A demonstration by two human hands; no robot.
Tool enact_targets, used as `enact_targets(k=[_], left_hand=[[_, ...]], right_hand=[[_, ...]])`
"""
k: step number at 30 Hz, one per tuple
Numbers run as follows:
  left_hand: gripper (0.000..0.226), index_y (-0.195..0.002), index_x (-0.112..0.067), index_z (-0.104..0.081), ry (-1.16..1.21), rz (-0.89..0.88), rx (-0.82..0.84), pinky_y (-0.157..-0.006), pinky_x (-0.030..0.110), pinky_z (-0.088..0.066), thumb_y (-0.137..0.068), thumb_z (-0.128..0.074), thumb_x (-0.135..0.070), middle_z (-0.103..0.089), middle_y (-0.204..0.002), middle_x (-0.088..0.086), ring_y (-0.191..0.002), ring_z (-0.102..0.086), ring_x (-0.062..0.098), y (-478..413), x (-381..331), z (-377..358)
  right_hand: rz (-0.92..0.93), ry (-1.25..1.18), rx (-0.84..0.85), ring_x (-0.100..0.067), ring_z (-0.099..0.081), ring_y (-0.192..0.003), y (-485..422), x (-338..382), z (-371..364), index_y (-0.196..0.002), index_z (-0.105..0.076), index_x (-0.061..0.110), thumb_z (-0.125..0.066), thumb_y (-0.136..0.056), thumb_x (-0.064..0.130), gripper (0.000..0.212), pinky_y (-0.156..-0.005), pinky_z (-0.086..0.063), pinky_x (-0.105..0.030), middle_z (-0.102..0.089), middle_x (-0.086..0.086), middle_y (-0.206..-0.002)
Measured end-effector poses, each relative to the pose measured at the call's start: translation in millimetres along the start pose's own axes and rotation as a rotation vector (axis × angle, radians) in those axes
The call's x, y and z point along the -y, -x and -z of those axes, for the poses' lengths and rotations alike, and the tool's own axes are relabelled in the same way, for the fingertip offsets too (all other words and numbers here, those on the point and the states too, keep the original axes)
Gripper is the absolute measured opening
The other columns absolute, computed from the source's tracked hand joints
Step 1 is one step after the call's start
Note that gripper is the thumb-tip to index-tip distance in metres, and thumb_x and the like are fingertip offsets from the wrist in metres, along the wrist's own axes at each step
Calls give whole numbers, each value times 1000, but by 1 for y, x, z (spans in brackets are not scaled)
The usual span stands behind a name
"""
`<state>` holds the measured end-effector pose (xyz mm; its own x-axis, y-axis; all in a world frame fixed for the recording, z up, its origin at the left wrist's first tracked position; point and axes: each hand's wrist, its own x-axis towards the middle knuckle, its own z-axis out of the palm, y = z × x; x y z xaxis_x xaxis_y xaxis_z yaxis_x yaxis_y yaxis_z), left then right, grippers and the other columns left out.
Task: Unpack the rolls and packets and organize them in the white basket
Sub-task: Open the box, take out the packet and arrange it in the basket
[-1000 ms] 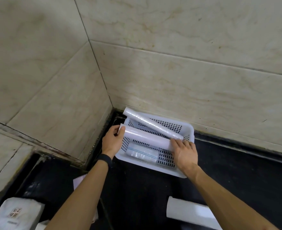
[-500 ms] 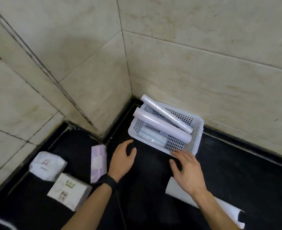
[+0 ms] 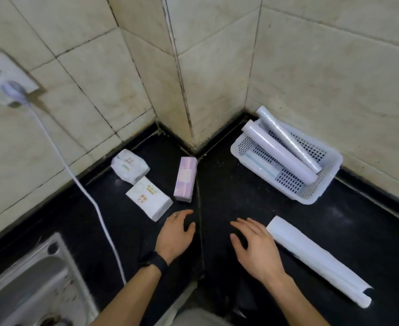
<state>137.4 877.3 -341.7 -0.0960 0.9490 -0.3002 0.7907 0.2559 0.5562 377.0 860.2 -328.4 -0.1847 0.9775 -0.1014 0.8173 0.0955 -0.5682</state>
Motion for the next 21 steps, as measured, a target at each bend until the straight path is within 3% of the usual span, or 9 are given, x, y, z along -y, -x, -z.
enact_targets(k=[6,12,17,21], left_hand=[[48,-138,-22,-51,-73,56,-124,-108,39,-41,-93,-59,-36,-47,-144,7,-131,-45,24,-13,24,20],[65,-150,-31,-31,-309,-7,-45,-113,43,-33,-91,-57,-39,-27,-158,14,-142,-30,32,-69,30,31],[81,-153,-30,-21,-336,11,9,-114,46,-30,-86,-53,-62,-30,-155,19,-140,-32,38,-116,28,27],[91,-153,-24,-16,-196,79,49,-98,45,-42,-82,-63,-56,-44,-138,20,-122,-46,41,-142,19,20]], right_hand=[[6,101,152,-16,-33,-146,-19,4,-38,-146,-50,29,-49,-100,44,48,-121,-26,-34,-50,6,-151],[-57,346,450,-25,5,-156,-42,-11,-81,-160,-8,35,-39,-101,50,68,-124,-10,-49,5,0,-170],[-56,414,501,-23,21,-153,-31,-28,-99,-158,11,40,-30,-101,56,72,-122,-4,-54,29,5,-163],[-56,404,513,-21,24,-152,-34,-34,-100,-156,13,42,-31,-100,58,73,-122,-3,-53,31,8,-162]])
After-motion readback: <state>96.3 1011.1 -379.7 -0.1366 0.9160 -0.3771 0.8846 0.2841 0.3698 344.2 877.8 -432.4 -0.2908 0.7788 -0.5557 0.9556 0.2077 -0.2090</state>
